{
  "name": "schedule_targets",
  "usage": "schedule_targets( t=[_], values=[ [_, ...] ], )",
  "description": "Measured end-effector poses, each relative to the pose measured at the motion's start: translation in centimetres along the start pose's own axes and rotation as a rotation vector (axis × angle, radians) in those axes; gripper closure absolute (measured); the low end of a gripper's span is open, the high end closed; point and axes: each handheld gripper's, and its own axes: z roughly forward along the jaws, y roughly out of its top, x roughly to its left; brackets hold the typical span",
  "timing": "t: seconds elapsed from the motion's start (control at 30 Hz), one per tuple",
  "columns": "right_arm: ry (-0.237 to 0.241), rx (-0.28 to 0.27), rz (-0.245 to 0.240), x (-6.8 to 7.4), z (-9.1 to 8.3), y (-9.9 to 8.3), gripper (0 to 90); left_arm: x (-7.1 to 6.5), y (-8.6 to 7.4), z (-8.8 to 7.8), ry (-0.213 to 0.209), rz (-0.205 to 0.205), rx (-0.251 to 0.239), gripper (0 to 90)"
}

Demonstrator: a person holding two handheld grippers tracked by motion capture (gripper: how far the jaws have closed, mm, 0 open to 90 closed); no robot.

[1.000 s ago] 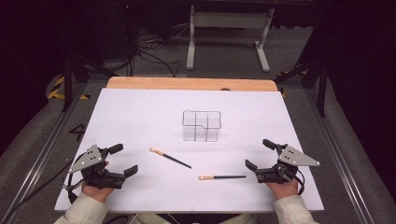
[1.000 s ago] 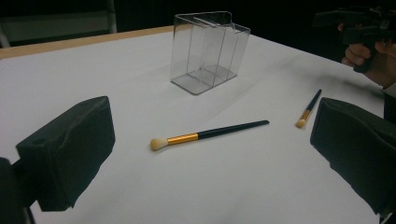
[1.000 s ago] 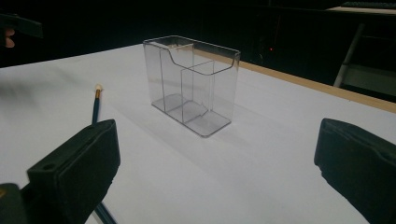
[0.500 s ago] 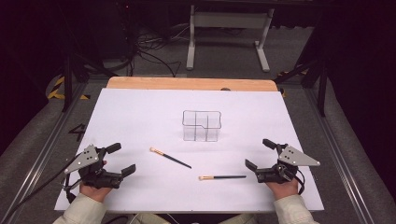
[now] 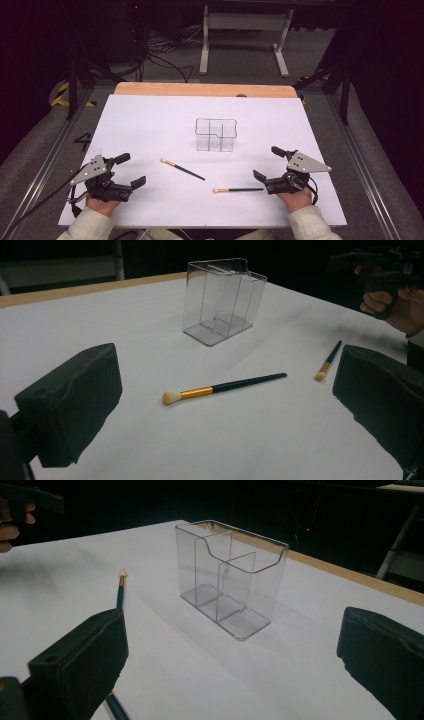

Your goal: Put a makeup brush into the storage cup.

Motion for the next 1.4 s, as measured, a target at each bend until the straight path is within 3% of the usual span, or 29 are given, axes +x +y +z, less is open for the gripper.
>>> schedule_targets(
  t=[0.17, 0.4, 0.77, 1.07, 1.4],
  values=[
    [0.015, 0.028, -0.011, 0.6, 1.2, 1.2, 0.5, 0.0, 0.0, 0.0, 0.000, -0.001, 0.000, 0.0],
    [0.056, 0.025, -0.036, 1.4, 2.5, 2.7, 0.5, 0.1, -0.1, 0.0, -0.001, 0.000, 0.002, 0.0],
    [0.095, 0.027, -0.038, 2.2, 3.6, 4.0, 0.3, 0.1, -0.1, 0.1, 0.002, 0.004, 0.008, 0.0],
    [0.142, 0.120, -0.040, 3.1, 5.4, 5.7, 0.4, 0.2, -0.2, 0.0, 0.009, 0.002, 0.011, 0.0],
    [0.194, 0.258, -0.076, 4.2, 7.8, 7.6, 4.5, 0.2, -0.4, -0.5, 0.024, 0.000, 0.023, 0.0]
  ],
)
